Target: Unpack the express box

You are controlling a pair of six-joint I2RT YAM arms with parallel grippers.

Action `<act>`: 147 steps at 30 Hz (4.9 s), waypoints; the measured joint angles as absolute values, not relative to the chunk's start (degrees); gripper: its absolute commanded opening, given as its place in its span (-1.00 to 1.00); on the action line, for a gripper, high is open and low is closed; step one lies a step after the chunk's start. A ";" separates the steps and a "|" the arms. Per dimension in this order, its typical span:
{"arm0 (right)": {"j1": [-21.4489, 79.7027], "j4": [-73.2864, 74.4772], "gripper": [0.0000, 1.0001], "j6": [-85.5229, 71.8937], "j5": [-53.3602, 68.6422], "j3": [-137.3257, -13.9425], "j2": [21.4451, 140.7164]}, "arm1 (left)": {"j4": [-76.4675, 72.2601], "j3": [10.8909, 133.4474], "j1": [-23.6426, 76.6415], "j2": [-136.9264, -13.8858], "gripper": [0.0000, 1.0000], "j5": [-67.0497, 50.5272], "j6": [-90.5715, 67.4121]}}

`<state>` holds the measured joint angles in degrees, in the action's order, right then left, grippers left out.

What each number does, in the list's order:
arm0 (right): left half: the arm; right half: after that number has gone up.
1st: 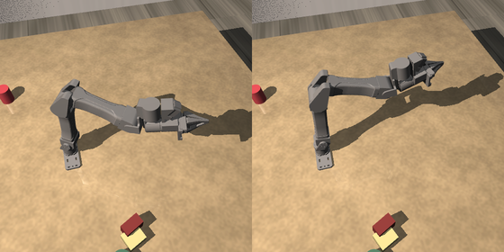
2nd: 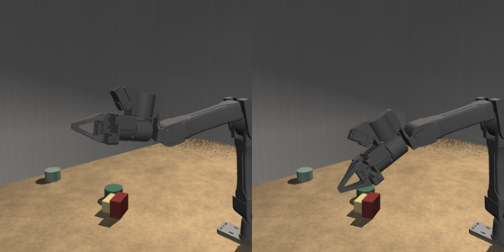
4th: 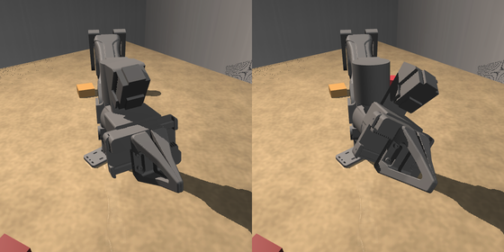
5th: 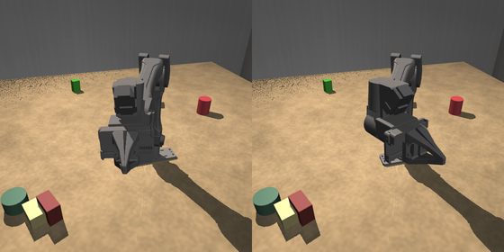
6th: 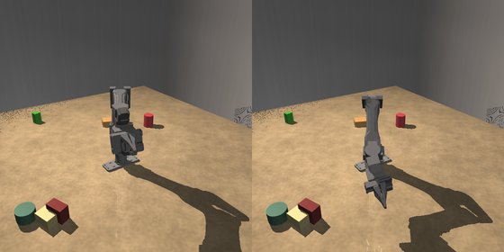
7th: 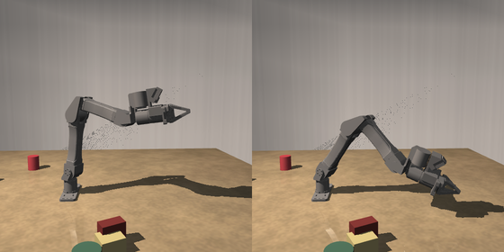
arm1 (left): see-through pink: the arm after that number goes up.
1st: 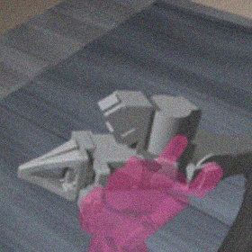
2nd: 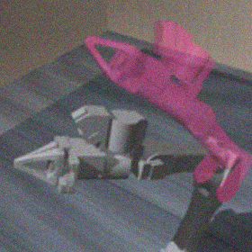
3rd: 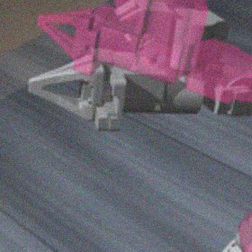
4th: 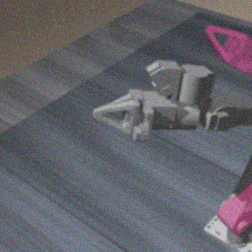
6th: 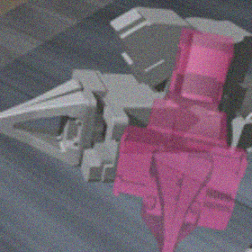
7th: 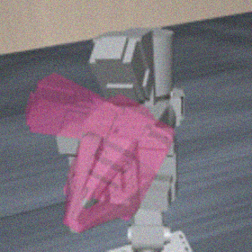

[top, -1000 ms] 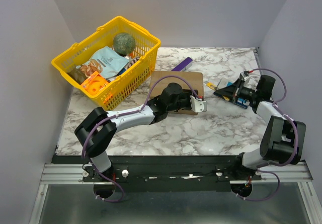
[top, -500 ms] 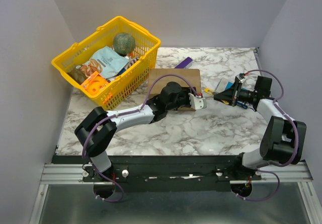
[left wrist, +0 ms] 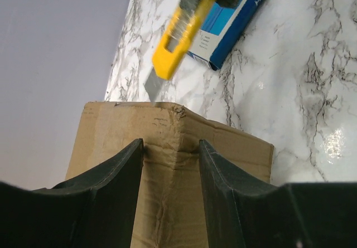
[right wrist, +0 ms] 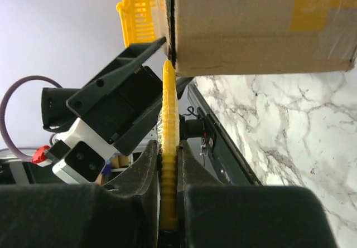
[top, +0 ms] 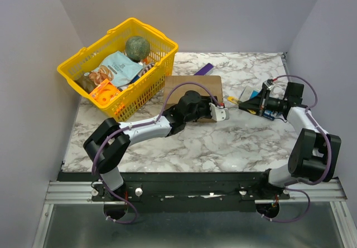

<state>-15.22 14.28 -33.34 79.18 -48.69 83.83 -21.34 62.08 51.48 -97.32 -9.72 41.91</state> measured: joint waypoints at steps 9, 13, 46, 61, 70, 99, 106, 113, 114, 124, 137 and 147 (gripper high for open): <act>-17.61 15.31 -0.99 -30.61 75.77 -57.28 85.91 | -20.49 61.67 50.78 -96.38 0.01 -12.12 41.25; -17.54 15.97 -0.99 -29.85 74.15 -58.76 88.40 | -20.45 60.88 50.61 -95.31 0.08 -13.08 41.08; -12.32 16.27 -0.99 -29.95 72.95 -64.23 95.15 | -20.88 60.07 50.37 -94.72 0.14 -13.23 41.12; -12.05 26.65 -0.99 -22.04 76.01 -64.18 95.15 | -21.37 60.25 50.37 -95.61 0.14 -11.55 41.36; -12.05 45.54 -0.99 -6.02 74.94 -66.48 93.62 | -22.20 60.82 50.37 -96.66 0.19 -9.91 41.78; -13.45 17.19 0.99 46.70 26.76 -32.62 50.52 | 3.64 74.15 34.09 -83.88 0.22 -16.34 22.11; -12.53 34.35 0.99 50.54 35.97 -41.91 47.16 | 7.01 77.78 29.56 -85.21 0.03 -20.86 21.45; -1.23 34.17 0.33 34.48 37.69 -64.99 66.59 | 9.52 67.81 29.30 -79.18 -0.94 -25.45 20.86; -0.25 32.51 0.18 31.33 36.73 -68.79 70.70 | 10.07 66.15 29.32 -77.56 -1.00 -25.54 20.03; 4.60 19.40 -0.44 15.81 21.91 -103.33 111.79 | 16.32 57.14 28.23 -66.57 -1.00 -12.67 18.22; 5.80 34.28 -0.39 17.78 44.27 -126.93 137.36 | 19.97 60.51 25.89 -78.56 -0.53 -4.78 21.28; 5.61 49.89 -0.39 29.21 48.95 -100.22 115.96 | 13.96 68.75 27.29 -88.71 -0.42 -9.13 20.93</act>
